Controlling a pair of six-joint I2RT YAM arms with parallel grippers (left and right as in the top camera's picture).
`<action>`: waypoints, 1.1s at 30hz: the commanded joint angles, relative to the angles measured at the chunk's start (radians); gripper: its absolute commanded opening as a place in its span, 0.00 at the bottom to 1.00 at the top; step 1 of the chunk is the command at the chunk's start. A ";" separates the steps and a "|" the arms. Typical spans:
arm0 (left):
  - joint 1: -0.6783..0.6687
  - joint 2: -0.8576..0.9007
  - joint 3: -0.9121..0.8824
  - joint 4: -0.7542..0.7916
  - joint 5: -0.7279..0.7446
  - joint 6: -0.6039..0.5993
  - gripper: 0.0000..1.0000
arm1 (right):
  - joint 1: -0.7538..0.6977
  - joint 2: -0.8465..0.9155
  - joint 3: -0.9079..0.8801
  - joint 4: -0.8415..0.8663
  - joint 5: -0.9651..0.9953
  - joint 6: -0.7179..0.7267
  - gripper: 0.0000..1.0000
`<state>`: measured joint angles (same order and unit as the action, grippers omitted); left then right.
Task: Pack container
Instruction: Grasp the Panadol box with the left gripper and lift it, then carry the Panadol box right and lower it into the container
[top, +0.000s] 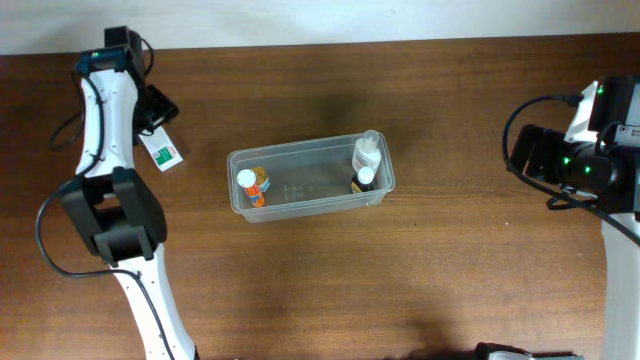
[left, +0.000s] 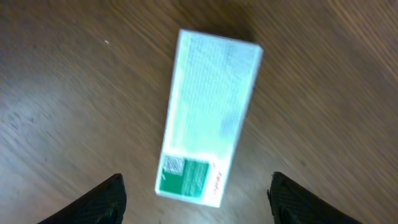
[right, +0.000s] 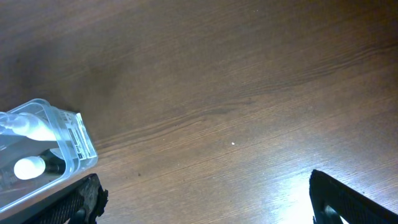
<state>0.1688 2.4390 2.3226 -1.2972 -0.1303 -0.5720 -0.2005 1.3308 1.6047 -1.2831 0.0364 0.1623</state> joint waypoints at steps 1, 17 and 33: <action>0.027 0.031 0.016 0.029 0.011 0.044 0.74 | -0.007 0.001 0.017 0.000 -0.002 0.011 0.98; 0.030 0.168 0.016 0.105 0.034 0.134 0.76 | -0.007 0.001 0.017 0.000 -0.002 0.011 0.98; 0.030 0.183 0.025 0.076 0.095 0.155 0.47 | -0.007 0.001 0.017 0.000 -0.002 0.011 0.98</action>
<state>0.1970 2.5866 2.3306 -1.2007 -0.0845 -0.4374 -0.2005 1.3308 1.6047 -1.2831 0.0364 0.1616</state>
